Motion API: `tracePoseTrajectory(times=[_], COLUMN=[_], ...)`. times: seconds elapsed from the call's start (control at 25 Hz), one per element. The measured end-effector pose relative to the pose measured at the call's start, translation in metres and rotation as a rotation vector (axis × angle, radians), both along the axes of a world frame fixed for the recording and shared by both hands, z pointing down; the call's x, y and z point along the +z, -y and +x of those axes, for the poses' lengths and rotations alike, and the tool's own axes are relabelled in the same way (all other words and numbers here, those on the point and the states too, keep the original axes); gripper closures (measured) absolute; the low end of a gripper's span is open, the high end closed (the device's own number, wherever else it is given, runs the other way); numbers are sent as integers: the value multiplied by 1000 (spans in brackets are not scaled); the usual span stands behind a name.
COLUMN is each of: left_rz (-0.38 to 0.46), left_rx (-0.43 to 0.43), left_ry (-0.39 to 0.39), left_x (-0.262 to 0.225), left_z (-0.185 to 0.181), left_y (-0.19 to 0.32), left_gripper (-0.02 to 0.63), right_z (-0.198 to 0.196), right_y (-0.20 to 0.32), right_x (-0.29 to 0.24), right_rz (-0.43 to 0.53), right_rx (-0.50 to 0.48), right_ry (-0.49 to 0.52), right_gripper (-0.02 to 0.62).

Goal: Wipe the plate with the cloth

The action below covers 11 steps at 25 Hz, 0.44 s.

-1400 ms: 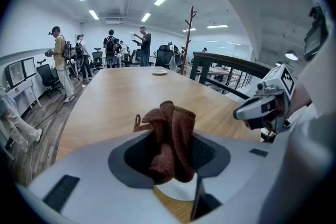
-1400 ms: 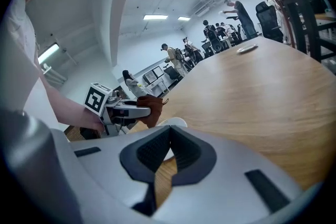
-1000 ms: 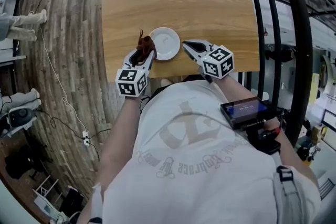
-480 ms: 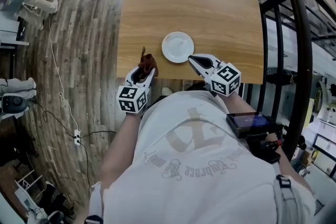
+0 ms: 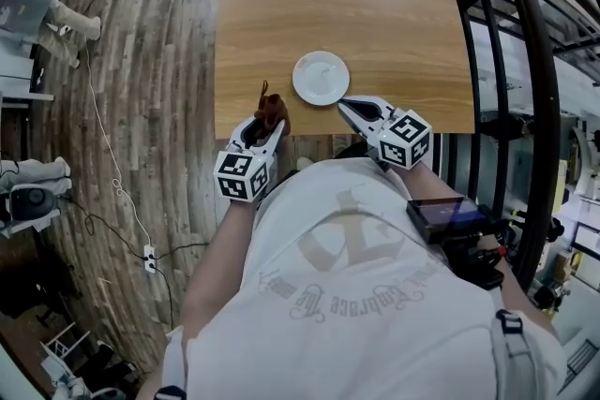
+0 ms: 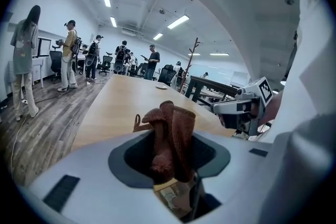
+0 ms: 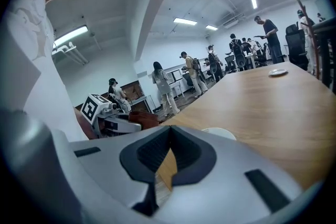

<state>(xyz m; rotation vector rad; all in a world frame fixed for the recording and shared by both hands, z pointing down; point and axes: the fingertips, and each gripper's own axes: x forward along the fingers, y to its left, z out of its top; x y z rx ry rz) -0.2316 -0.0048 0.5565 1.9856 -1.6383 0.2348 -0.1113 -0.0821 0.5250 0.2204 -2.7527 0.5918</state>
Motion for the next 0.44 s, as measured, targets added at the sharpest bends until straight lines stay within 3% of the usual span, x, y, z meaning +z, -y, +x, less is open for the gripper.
tracePoseTrajectory(times=[0.44], left_rz=[-1], left_rx=[19], left_ry=[6], left_x=[4], left_z=[4], left_y=[-3], left_gripper=[437], right_z=[7], right_y=[2], right_x=[6], right_rz=[-11], right_rx=[36], right_ry=[1], right_gripper=[583])
